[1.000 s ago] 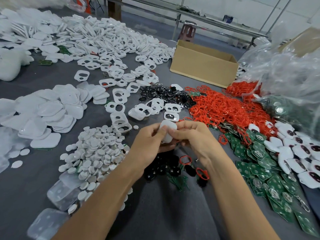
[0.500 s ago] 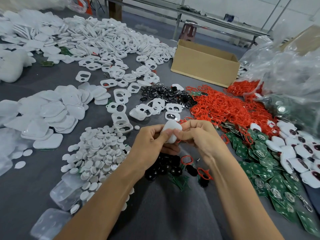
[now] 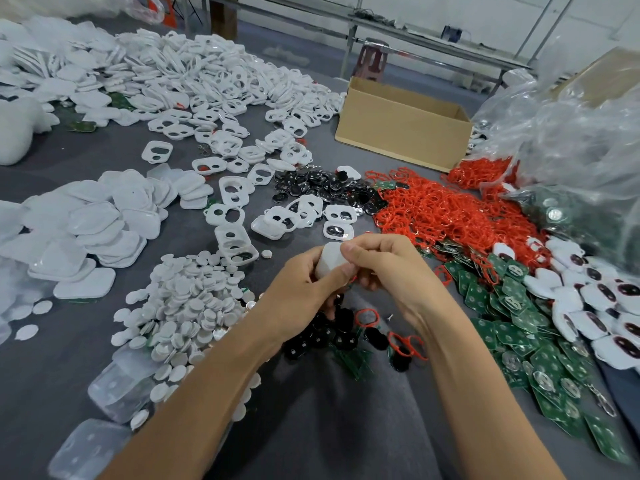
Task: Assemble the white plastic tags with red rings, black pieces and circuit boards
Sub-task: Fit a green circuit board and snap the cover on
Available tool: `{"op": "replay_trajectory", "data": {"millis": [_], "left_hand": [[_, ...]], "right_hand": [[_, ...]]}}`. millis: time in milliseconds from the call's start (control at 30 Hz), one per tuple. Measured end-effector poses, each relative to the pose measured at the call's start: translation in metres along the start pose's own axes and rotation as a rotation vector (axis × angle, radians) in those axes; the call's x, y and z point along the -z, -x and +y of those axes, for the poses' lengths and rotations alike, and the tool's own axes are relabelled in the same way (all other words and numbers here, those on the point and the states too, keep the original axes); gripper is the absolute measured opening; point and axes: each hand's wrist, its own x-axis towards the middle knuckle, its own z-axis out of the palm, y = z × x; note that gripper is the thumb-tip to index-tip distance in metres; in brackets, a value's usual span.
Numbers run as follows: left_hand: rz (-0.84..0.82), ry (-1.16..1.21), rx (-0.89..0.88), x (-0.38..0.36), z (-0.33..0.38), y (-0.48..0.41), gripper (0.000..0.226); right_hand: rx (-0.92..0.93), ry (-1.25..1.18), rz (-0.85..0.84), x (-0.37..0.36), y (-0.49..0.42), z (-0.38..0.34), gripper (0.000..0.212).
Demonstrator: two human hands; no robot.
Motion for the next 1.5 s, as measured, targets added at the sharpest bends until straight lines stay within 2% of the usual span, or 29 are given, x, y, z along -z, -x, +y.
{"op": "replay_trajectory", "data": {"millis": [200, 400, 500, 700, 867, 1033, 1233, 1400, 1500], "left_hand": [[-0.059, 0.009, 0.062, 0.002, 0.001, 0.002, 0.026], [-0.125, 0.042, 0.097, 0.004, 0.005, 0.002, 0.017], [-0.159, 0.057, 0.095, 0.004, 0.006, 0.003, 0.009], [-0.145, 0.093, 0.137, 0.002, 0.005, 0.002, 0.019], [-0.129, 0.077, 0.138, 0.003, 0.003, -0.001, 0.019], [-0.097, 0.007, 0.125, 0.005, -0.001, -0.003, 0.025], [-0.065, -0.086, 0.059, 0.004, -0.004, -0.002, 0.025], [0.127, -0.003, -0.029, -0.005, -0.003, -0.002, 0.020], [0.163, 0.019, -0.061, -0.003, -0.003, -0.002, 0.009]], "right_hand": [[-0.037, -0.029, -0.078, -0.001, 0.001, -0.001, 0.022], [-0.106, -0.090, -0.153, 0.005, 0.002, -0.002, 0.023], [-0.114, -0.101, -0.155, 0.005, 0.001, -0.002, 0.025], [-0.121, -0.116, -0.128, 0.003, 0.000, 0.000, 0.026], [-0.042, -0.045, -0.085, 0.001, 0.000, -0.001, 0.022], [-0.002, 0.049, -0.052, -0.003, 0.000, -0.002, 0.020], [0.029, 0.048, -0.049, -0.003, 0.001, -0.002, 0.021], [0.047, 0.034, 0.071, 0.002, -0.003, 0.002, 0.013], [0.103, 0.126, 0.018, 0.001, -0.004, 0.003, 0.011]]}}
